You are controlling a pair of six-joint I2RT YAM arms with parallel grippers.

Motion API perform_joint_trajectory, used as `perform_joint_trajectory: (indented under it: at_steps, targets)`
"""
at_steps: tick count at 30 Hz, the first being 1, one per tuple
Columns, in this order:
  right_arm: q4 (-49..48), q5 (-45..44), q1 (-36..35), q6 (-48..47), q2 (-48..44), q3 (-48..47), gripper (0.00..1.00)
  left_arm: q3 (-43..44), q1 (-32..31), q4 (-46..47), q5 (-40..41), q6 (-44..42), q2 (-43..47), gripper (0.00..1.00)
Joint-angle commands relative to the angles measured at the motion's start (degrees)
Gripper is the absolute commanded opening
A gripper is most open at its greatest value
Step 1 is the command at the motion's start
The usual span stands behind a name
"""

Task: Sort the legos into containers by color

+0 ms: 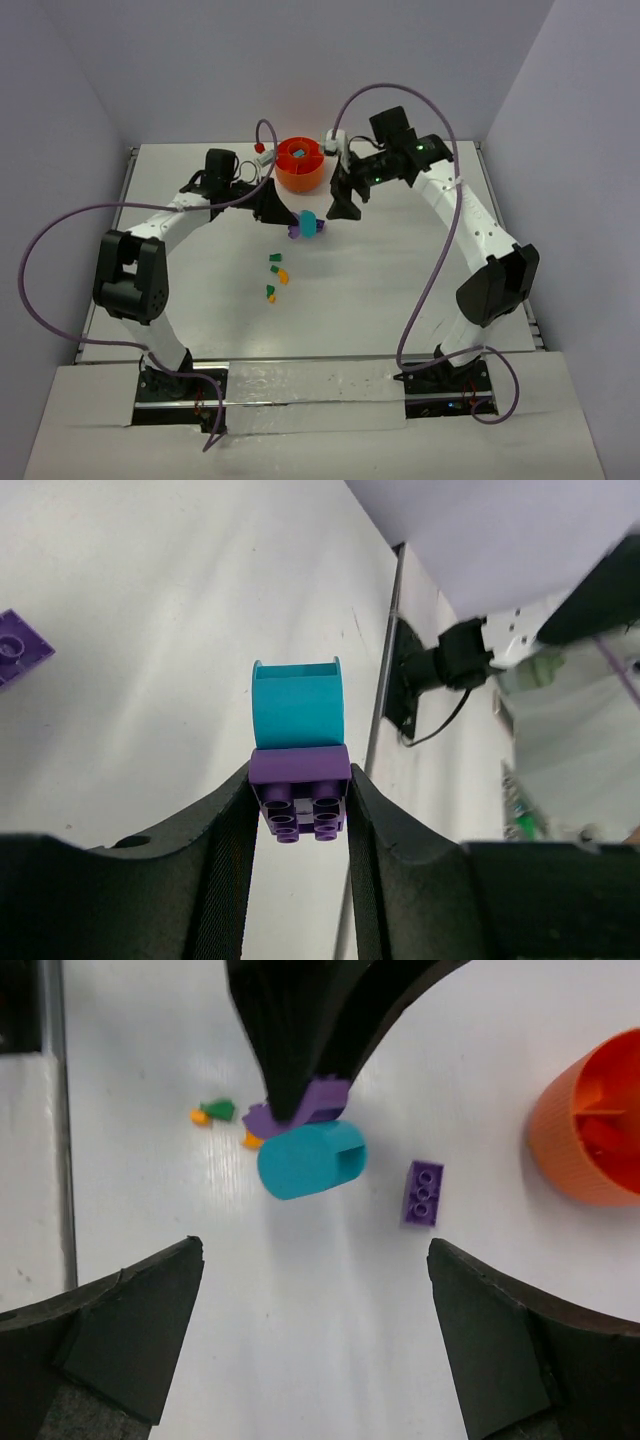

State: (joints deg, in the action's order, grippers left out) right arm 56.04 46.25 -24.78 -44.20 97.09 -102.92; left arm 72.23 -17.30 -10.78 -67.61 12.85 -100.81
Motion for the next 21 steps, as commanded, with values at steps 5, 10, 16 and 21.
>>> perform_joint_trajectory:
  at_steps: [5, 10, 16, 21]
  targets:
    - [12.73, 22.27, 1.81, 6.12, 6.73, -8.22, 0.88, 4.45, -1.21, -16.26, -4.76, -33.07, 8.15, 0.0]
    - [14.66, 22.9, 0.51, 4.74, 8.45, -8.24, 0.83, 3.98, -3.02, -18.27, -3.65, -37.14, 10.12, 0.0]
    - [4.51, 19.64, -0.66, 11.41, 5.74, -3.28, 0.83, 4.5, -4.84, -18.92, -3.32, -37.54, 10.53, 0.0]
    - [8.53, 17.61, -2.06, 8.31, 8.12, -5.45, 0.78, 4.52, -5.46, -16.78, -2.7, -34.45, 10.78, 0.0]
